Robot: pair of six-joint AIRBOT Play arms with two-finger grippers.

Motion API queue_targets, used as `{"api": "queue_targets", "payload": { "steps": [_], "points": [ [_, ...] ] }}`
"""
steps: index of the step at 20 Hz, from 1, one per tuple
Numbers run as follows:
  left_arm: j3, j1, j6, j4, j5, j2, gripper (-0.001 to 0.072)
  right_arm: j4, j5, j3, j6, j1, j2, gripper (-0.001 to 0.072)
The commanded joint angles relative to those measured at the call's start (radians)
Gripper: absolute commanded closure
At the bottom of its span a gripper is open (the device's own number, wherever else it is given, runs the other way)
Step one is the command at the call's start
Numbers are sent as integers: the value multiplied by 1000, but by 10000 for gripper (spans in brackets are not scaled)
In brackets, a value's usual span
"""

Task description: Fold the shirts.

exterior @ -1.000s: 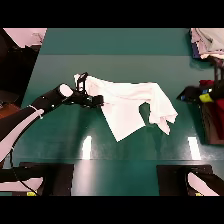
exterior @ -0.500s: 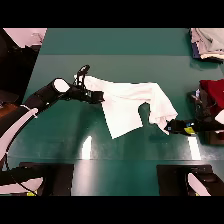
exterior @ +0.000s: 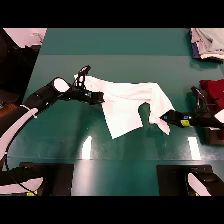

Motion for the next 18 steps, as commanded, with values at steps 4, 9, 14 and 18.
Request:
{"api": "queue_targets", "payload": {
  "steps": [4, 9, 14, 18],
  "points": [
    [1, 0, 1, 0, -2, 1, 680, 195, -114, 14, -78, 70, -135, 159],
    [1, 0, 2, 1, -2, 1, 680, 196, -264, 14, -63, 134, -196, 211],
    [1, 0, 1, 1, -2, 1, 680, 193, -365, 14, -60, 133, -198, 688],
    [52, 31, 10, 29, -68, 19, 681, 159, -420, 15, -60, 97, -73, 695]
  ]
}}
